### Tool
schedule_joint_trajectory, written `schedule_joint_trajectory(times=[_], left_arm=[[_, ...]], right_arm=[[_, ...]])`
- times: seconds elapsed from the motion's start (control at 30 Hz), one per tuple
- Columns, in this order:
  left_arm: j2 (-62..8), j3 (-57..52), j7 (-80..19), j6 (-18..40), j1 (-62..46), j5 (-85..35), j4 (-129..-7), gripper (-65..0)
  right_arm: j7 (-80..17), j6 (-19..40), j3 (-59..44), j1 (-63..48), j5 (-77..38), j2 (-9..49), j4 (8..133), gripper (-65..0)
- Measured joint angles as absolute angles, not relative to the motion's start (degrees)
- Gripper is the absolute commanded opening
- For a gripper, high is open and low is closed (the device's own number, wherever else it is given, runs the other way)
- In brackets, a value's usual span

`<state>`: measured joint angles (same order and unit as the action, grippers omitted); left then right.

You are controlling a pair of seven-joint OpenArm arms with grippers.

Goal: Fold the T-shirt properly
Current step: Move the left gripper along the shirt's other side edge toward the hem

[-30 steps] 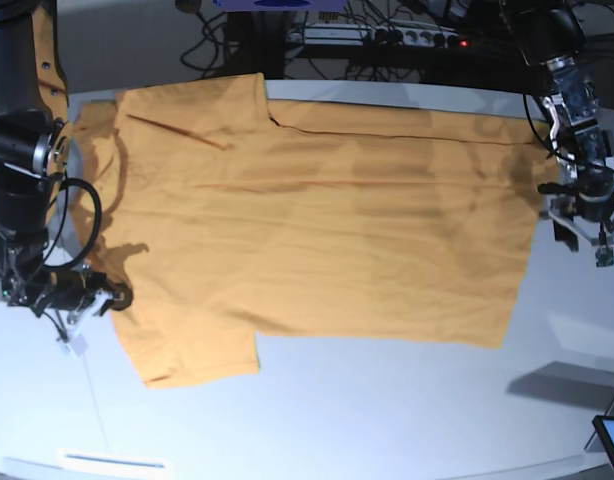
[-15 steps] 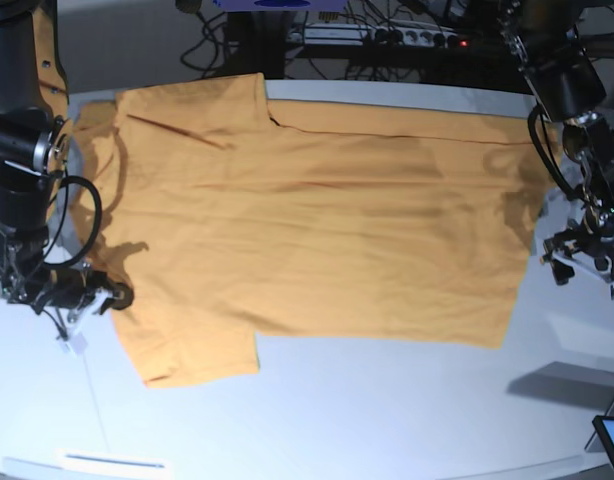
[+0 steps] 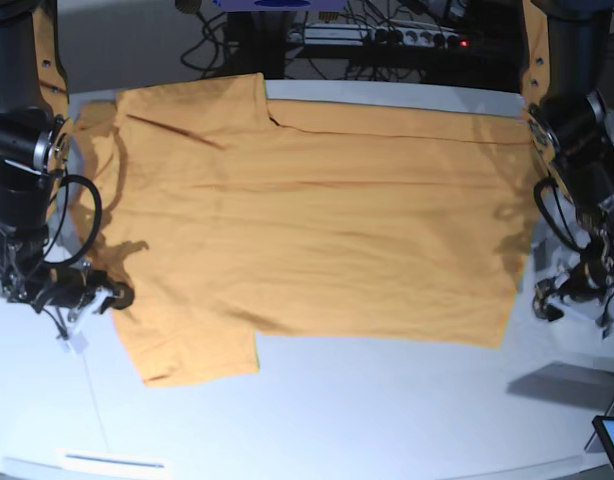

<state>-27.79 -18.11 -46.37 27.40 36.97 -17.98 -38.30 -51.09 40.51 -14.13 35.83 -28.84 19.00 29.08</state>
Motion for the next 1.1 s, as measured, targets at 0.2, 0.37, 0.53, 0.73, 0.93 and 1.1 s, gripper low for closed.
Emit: schedule_joint_trajectory(times=[0.2,0.37,0.53,0.73,0.93,1.1], left_arm=[[-27.3,-17.3,-42.9,27.6,44.1,-18.1,-27.1,-16.8],[-27.6,-17.3,-39.6,27.3,45.6,-17.9,-18.6,-17.0],[-27.3,-17.6,-37.4,27.0,43.4,-18.8,-19.1,-17.0],[-27.5,-17.6,-36.6,26.9,42.2,-19.7,-19.4,-17.1],[-26.8,-17.6,-38.0,26.3,42.4,-19.3,-19.8,-17.1],[-25.0,-17.6,-38.7,25.8,42.8,-19.2,-20.1,-17.3]], right_arm=[[-51.1,40.5,-14.1,35.8,-29.0,19.0,29.1,-64.7],[-51.1,40.5,-14.1,35.8,-29.0,19.0,29.1,-64.7],[-51.1,40.5,-14.1,35.8,-29.0,19.0,29.1,-64.7],[-51.1,40.5,-14.1,35.8,-29.1,19.0,29.1,-64.7],[-51.1,40.5,-14.1,35.8,-29.0,19.0,29.1,-64.7],[-51.1,40.5,-14.1,35.8,-29.0,19.0,29.1,-64.7]])
